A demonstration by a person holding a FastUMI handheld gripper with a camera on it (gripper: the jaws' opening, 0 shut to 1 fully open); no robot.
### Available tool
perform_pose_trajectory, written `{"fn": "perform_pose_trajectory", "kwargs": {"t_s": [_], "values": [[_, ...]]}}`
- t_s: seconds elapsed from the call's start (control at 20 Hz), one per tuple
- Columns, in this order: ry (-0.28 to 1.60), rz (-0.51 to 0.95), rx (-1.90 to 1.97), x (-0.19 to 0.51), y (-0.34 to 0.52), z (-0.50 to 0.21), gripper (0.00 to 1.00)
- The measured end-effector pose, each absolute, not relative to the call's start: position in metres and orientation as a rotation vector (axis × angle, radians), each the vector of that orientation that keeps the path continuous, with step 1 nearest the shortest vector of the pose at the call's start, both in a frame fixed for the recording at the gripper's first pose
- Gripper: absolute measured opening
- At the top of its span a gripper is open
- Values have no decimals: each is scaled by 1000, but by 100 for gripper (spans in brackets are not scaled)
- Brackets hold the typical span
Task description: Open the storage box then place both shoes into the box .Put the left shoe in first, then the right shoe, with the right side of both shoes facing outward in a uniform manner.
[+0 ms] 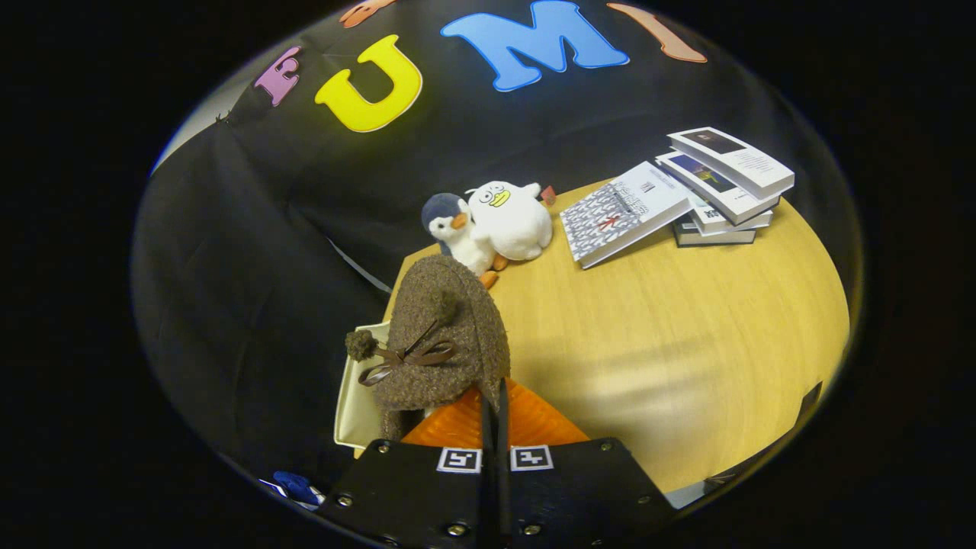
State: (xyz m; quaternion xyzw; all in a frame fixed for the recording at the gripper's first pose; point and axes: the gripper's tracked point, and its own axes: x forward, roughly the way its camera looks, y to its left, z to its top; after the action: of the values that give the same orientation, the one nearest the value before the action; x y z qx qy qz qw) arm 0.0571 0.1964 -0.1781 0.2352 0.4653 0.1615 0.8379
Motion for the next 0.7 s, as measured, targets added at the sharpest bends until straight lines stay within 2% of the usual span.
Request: {"fn": "perform_pose_trajectory", "kwargs": {"t_s": [0.35,0.6,0.65,0.7], "values": [[1033,422,532,57,300,-181,0],[1043,422,492,52,332,-202,1],[1035,428,483,52,334,-204,3],[1014,433,487,54,335,-201,12]]}}
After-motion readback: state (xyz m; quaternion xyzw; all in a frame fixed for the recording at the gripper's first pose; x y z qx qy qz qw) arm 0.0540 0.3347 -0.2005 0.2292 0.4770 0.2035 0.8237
